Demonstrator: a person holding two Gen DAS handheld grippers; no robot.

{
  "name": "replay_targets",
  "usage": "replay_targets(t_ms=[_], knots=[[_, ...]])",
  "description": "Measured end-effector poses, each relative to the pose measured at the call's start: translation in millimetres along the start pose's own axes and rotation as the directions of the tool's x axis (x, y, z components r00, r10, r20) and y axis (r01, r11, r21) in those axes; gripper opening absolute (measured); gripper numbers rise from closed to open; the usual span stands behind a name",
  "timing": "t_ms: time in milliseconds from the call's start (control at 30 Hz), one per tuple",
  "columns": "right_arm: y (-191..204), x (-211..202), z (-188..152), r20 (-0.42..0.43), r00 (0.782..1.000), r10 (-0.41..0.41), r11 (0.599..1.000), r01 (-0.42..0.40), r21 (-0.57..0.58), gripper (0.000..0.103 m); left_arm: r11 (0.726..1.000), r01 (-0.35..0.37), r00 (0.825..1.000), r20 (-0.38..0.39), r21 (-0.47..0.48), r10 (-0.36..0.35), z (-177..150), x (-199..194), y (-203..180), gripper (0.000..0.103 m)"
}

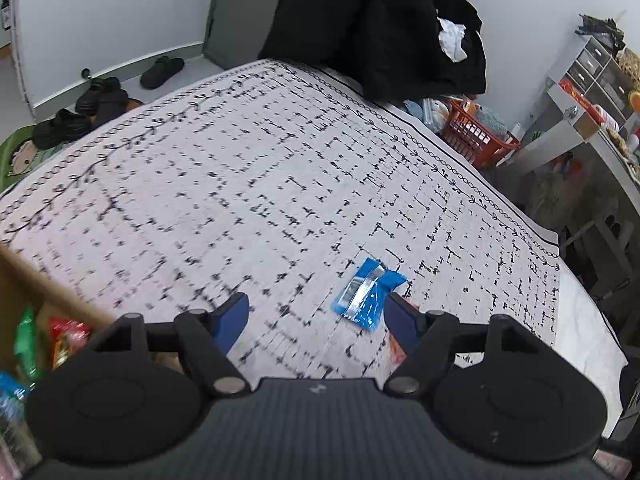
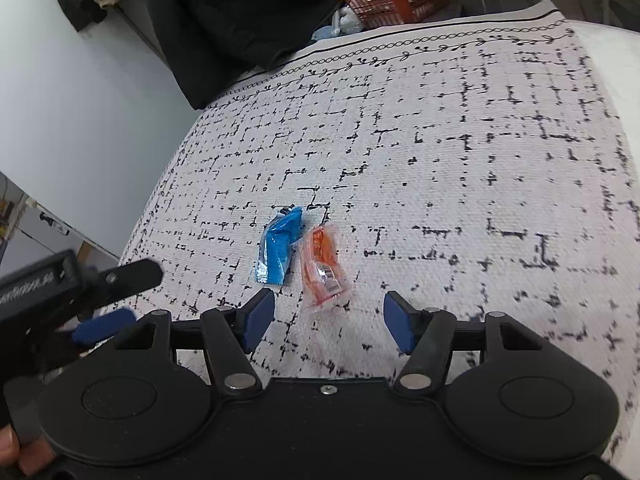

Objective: Organize snacks
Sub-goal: 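Move both grippers from the box to the blue and orange packs, then grasp the blue pack with the left gripper while the right grasps the orange pack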

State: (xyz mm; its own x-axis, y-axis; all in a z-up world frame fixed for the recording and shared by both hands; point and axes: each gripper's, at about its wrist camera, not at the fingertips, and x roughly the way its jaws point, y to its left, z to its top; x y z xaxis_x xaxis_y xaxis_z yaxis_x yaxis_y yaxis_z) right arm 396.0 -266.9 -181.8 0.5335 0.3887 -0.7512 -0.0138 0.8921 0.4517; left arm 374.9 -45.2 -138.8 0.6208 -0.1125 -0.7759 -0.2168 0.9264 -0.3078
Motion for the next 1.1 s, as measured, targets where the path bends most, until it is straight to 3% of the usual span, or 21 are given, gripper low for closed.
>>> replay_targets(t_ms=[400, 533, 633, 900, 967, 1033, 1100], knots=[[8, 27, 3, 0.041, 0.999, -0.013, 0.994, 0.018, -0.104, 0.049, 0.999, 0.028, 0.998, -0.059, 0.038, -0.026, 4, 63, -13, 0.065], [10, 33, 3, 0.06, 0.997, -0.05, 0.987, 0.058, -0.149, 0.032, 0.998, 0.044, 0.996, -0.076, 0.048, -0.04, 3, 79, -17, 0.064], [6, 33, 4, 0.065, 0.997, -0.046, 0.989, 0.054, -0.137, 0.027, 0.997, 0.049, 0.995, -0.092, 0.058, -0.043, 1, 90, -22, 0.064], [1, 28, 2, 0.089, 0.994, -0.061, 0.987, 0.074, -0.145, 0.026, 0.991, 0.059, 0.995, -0.084, 0.119, -0.049, -2, 103, -35, 0.064], [1, 29, 1, 0.092, 0.994, -0.056, 0.987, 0.069, -0.144, 0.029, 0.99, 0.061, 0.995, -0.082, 0.129, -0.051, -3, 104, -39, 0.063], [2, 30, 1, 0.094, 0.994, -0.06, 0.984, 0.074, -0.161, 0.03, 0.988, 0.066, 0.995, -0.083, 0.141, -0.055, -5, 106, -42, 0.059], [6, 31, 0, 0.099, 0.993, -0.07, 0.98, 0.088, -0.181, 0.03, 0.988, 0.057, 0.995, -0.087, 0.145, -0.044, -6, 105, -43, 0.037]])
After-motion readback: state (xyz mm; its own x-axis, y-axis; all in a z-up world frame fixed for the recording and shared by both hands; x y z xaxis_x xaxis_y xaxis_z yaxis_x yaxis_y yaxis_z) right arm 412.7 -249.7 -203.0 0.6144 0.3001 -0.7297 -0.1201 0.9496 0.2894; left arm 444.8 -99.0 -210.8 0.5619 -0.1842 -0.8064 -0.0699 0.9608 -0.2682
